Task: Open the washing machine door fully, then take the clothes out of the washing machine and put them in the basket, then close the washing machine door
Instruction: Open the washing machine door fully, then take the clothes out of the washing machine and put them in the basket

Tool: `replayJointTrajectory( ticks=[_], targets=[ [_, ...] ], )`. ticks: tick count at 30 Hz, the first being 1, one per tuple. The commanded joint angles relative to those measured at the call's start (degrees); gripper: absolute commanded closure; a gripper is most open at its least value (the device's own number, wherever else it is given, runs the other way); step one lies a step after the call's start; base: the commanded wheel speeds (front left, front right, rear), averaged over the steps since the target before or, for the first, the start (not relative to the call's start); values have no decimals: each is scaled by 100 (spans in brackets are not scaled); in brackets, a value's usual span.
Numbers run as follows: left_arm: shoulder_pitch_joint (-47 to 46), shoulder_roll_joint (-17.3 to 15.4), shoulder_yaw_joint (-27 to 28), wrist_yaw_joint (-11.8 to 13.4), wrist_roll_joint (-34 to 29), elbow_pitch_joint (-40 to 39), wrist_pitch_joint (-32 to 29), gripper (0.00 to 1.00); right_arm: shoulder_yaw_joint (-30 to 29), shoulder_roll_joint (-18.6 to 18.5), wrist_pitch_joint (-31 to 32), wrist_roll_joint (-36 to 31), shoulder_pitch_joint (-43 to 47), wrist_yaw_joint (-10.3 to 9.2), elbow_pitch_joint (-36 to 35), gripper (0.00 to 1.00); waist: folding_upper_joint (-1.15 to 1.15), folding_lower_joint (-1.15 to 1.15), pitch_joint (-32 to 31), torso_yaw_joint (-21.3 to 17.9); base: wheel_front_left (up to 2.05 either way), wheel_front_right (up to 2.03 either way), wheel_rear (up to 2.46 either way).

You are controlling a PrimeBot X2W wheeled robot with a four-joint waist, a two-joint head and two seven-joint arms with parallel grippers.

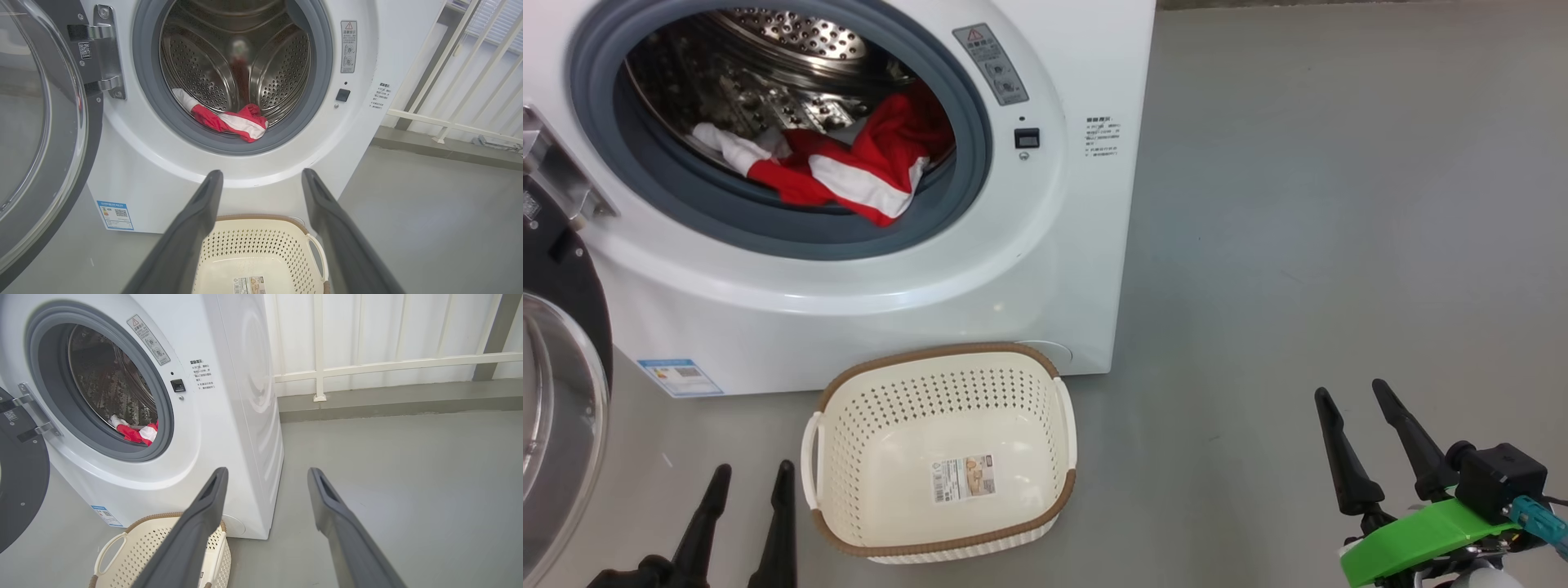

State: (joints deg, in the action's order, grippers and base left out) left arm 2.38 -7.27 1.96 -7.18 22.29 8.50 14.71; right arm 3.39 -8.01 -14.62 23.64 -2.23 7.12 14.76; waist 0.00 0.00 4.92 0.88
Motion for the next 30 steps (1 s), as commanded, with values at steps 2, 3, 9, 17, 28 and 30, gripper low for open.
replayJointTrajectory(
  ticks=[2, 3, 9, 17, 28, 30],
  targets=[
    [-177, -92, 192, -31, 32, -126, 29, 0, 121, -39, -38, -32, -26, 36, -134, 0, 0, 0, 3, 8, 0, 0, 0],
    [-184, -94, 186, -31, 43, -126, 29, 0, 126, -37, -38, -32, -32, 36, -134, 0, 0, 0, 11, 10, 1, -5, 3],
    [-244, -103, 169, -31, 82, -106, 29, 0, 158, -30, -38, -34, -63, 36, -121, 0, 0, 0, 40, 5, 41, -60, 19],
    [-284, -134, 128, -31, 116, -76, 29, 0, 182, -35, -38, -32, -80, 36, -116, 0, 0, 0, 68, -9, 95, -116, 21],
    [-403, -160, 114, -31, 121, -44, 29, 0, 176, -31, -38, -35, -125, 36, -134, 0, 0, 0, 158, 19, 104, -125, 20],
    [-409, -155, 110, -31, 151, -28, 29, 0, 182, -23, -38, -36, -131, 36, -133, 0, 0, 0, 164, 22, 88, -89, 2]
  ],
)
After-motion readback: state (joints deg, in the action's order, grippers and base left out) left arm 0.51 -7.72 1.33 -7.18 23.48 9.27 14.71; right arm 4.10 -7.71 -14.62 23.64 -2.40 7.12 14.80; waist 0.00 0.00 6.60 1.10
